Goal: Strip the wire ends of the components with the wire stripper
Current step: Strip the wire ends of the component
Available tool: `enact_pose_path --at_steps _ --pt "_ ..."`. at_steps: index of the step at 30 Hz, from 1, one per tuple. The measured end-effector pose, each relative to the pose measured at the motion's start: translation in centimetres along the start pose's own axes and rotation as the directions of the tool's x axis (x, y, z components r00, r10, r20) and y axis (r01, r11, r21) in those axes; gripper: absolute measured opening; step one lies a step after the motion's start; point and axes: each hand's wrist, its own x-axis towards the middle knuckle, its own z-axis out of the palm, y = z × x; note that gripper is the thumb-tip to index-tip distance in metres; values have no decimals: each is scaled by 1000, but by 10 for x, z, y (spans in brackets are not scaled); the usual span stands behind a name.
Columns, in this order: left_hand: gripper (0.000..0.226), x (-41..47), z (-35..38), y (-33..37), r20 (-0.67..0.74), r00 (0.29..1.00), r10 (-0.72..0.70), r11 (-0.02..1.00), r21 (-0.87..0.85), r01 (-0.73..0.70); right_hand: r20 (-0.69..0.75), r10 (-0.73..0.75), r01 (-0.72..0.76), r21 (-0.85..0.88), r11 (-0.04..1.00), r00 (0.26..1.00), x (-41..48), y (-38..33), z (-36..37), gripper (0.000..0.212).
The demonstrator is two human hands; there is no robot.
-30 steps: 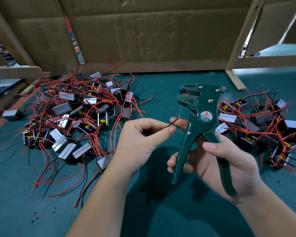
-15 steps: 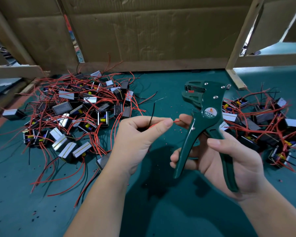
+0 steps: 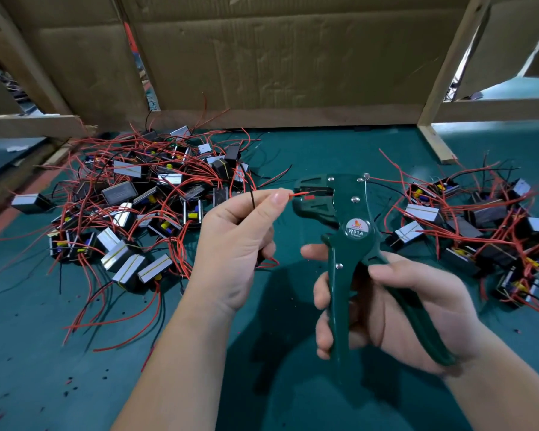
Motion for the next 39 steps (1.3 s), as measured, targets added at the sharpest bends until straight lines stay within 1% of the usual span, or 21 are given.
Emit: enact_pose_path --at_steps 1,2,3,4,5,6,7,8,9,11,14,15,19,33,34,36,38,39 --pt "15 0 0 0 -14 1000 11 1000 5 -11 -93 11 -18 -80 997 996 4 -2 -8 20" --pt "13 0 0 0 -22 999 23 1000 7 -23 -189 -61 10 -262 965 980 3 -4 -8 60" --pt "10 1 -1 0 -27 999 34 999 11 -34 -277 -56 -48 -355 934 959 1 -3 -3 72" --pt "8 2 -2 0 -34 998 45 999 20 -44 -168 -40 -7 -267 964 985 0 -3 -6 61" --pt "9 2 -3 0 -40 998 54 998 32 -53 -107 -31 17 -130 991 994 6 -4 2 19" --pt "10 3 -4 -1 -45 997 63 997 42 -61 6 -39 39 -53 998 999 4 -1 5 22" --pt "11 3 -4 -2 -48 996 71 996 52 -69 41 -15 19 -107 994 999 -2 2 4 44" --pt "11 3 -4 -3 -46 996 81 995 62 -78 93 6 1 -83 997 996 -3 4 1 52" --pt "11 3 -4 -3 -41 995 91 993 76 -88 57 -16 23 -123 992 998 -5 6 0 52" --pt "11 3 -3 -4 -37 993 109 988 113 -104 80 -43 55 -161 985 996 -6 8 -3 49" --pt "10 3 -2 -4 -40 991 125 981 154 -117 31 -26 31 -156 987 999 -5 7 -2 46" --pt "9 3 -2 -4 -41 991 126 981 154 -119 7 -35 36 -172 984 999 -4 8 -3 46" --pt "10 2 -2 -4 -30 992 125 984 128 -120 3 -50 49 -214 976 999 -5 8 0 50" --pt "10 2 -1 -3 -11 994 111 988 112 -109 -39 -37 28 -208 978 999 -2 11 1 53" --pt "10 1 0 -3 3 993 119 989 93 -118 -46 -34 24 -199 980 998 -2 11 1 54" --pt "8 0 -1 -2 76 989 124 992 -2 -124 -77 -45 31 -183 983 996 -2 11 3 52" --pt "21 1 -2 -3 154 982 113 992 -70 -103 -167 -87 56 -183 982 982 -2 11 5 48" --pt "24 1 -2 -3 174 979 104 994 -56 -96 -219 -108 66 -192 979 970 -1 11 4 47"
